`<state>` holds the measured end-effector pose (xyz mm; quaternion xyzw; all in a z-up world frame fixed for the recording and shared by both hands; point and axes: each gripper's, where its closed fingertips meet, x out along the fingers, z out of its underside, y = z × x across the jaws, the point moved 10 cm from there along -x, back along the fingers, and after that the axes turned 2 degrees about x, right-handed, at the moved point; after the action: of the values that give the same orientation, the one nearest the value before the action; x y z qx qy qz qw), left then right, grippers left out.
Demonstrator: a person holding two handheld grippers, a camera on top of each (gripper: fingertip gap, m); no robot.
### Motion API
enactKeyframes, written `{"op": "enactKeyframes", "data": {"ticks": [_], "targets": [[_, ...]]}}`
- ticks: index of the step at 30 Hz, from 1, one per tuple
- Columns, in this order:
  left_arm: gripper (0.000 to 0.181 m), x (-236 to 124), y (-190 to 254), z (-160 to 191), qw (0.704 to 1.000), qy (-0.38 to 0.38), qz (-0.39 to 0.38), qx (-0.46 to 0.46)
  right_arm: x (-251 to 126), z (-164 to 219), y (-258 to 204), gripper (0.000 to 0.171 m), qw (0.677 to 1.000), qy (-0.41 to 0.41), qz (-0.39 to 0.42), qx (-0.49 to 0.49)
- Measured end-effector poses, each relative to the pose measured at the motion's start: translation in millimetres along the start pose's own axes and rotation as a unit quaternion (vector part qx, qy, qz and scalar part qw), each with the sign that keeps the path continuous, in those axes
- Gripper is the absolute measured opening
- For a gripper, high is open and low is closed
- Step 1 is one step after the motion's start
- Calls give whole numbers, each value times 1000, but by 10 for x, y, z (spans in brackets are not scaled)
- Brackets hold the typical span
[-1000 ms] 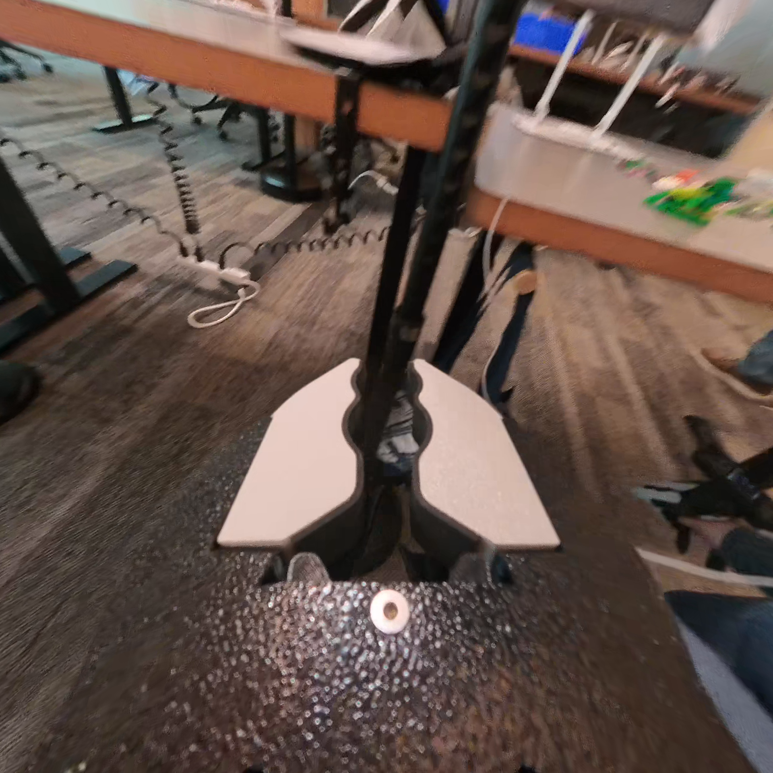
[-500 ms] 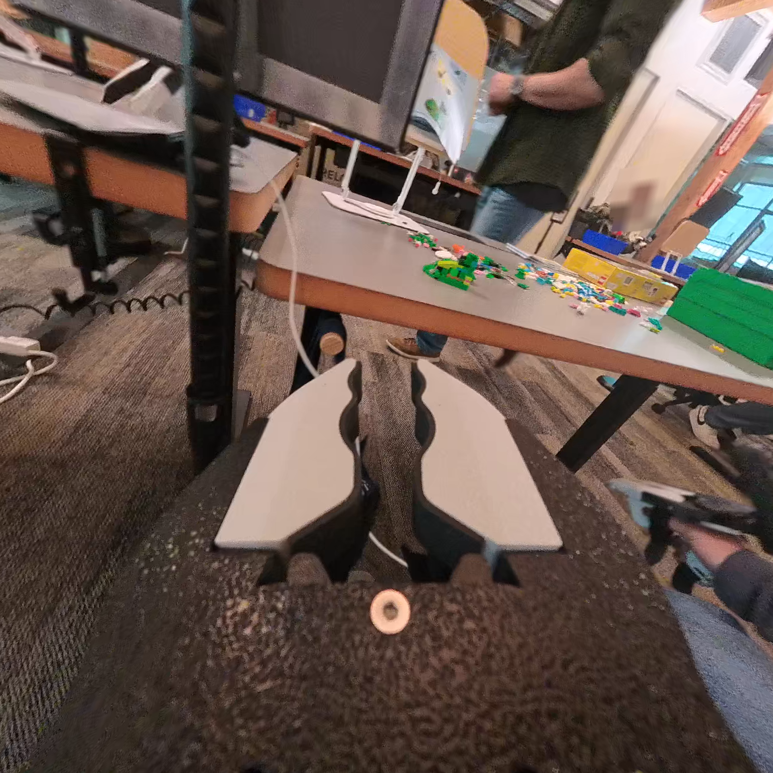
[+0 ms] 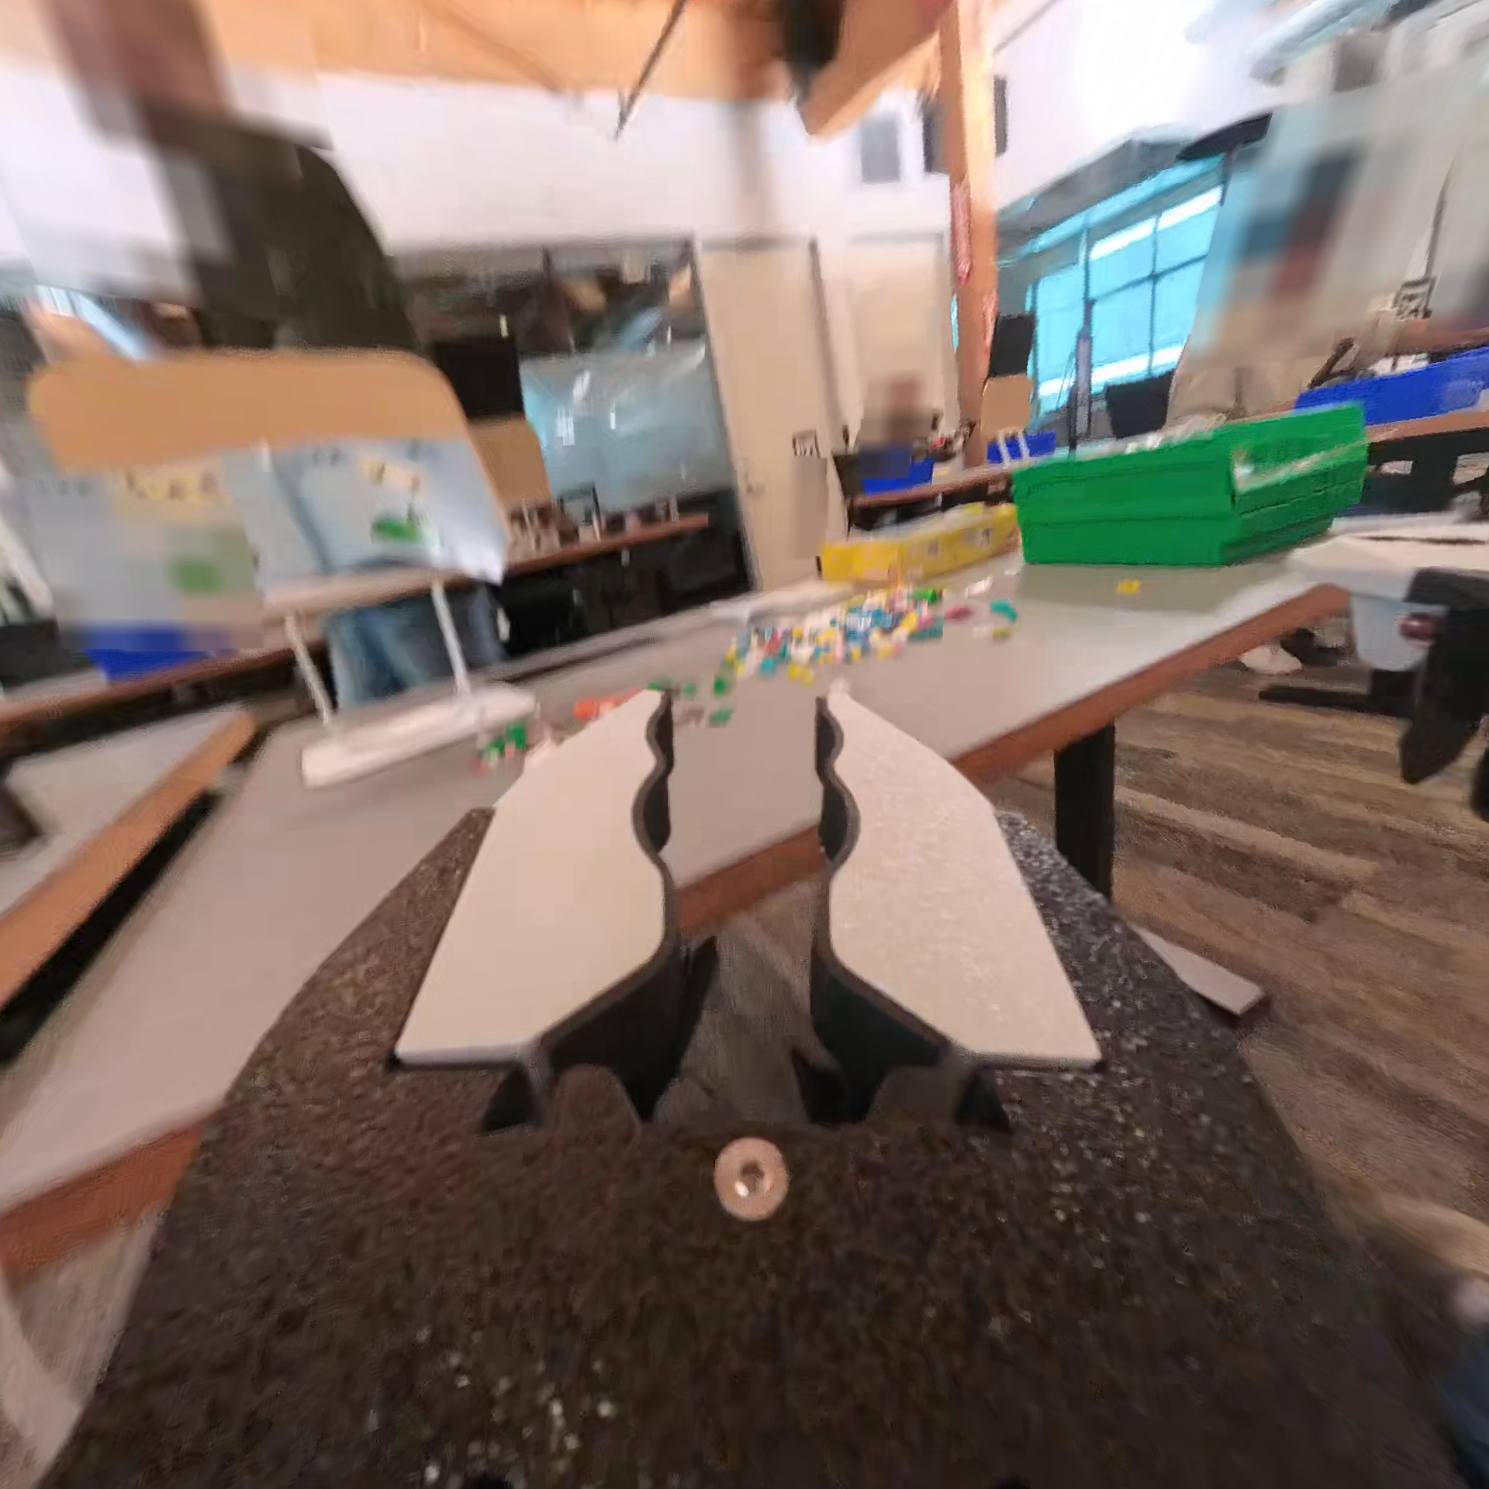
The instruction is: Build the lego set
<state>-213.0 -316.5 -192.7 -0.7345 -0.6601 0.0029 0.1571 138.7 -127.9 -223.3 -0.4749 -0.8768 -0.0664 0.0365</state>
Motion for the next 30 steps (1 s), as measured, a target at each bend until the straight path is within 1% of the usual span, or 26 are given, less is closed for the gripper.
{"op": "enactKeyframes", "data": {"ticks": [2, 4, 6, 9, 11, 12, 13, 15, 17, 19, 22, 24, 25, 27, 29, 30], "targets": [[37, 396, 169, -80, 998, 50, 18, 16, 309, -198, 98, 8, 999, 3, -45, -19], [39, 885, 248, -115, 996, 69, 52, -6, 669, -307, 168, 8, 994, -4, -105, -40], [39, 1450, 228, -105, 994, 75, 68, -31, 1075, -338, 233, 8, 982, -24, -178, -53], [40, 2382, 86, -10, 994, 83, 70, -33, 1705, -245, 314, 8, 948, -22, -314, -56], [40, 3012, -31, 113, 995, 68, 64, -19, 2104, -117, 351, 8, 911, -18, -411, -35], [41, 3292, -80, 179, 996, 56, 71, -16, 2303, -55, 367, 8, 895, -19, -444, -25], [42, 3530, -122, 249, 996, 48, 76, -9, 2495, 4, 377, 8, 882, -21, -470, -20], [41, 3885, -202, 395, 997, 38, 70, 17, 2842, 91, 371, 8, 860, -24, -510, -15], [39, 4109, -254, 526, 996, 33, 67, 46, 3125, 134, 333, 8, 840, -29, -541, -10], [37, 4236, -286, 619, 995, 34, 64, 64, 3325, 144, 283, 8, 826, -28, -563, -1], [36, 4300, -349, 682, 996, 48, 54, 48, 3501, 131, 257, 8, 817, 0, -577, 19], [35, 4281, -374, 746, 997, 63, 45, 26, 3594, 127, 287, 8, 805, 18, -589, 68], [35, 4260, -372, 805, 997, 63, 45, 19, 3637, 127, 307, 8, 791, 24, -602, 107], [35, 4231, -348, 839, 996, 46, 67, 28, 3709, 124, 334, 8, 748, 29, -636, 189], [36, 4172, -332, 816, 993, 51, 75, 80, 3764, 112, 338, 8, 709, 28, -660, 247], [38, 4140, -306, 808, 989, 61, 90, 102, 3793, 110, 337, 8, 701, 32, -662, 264]]}}
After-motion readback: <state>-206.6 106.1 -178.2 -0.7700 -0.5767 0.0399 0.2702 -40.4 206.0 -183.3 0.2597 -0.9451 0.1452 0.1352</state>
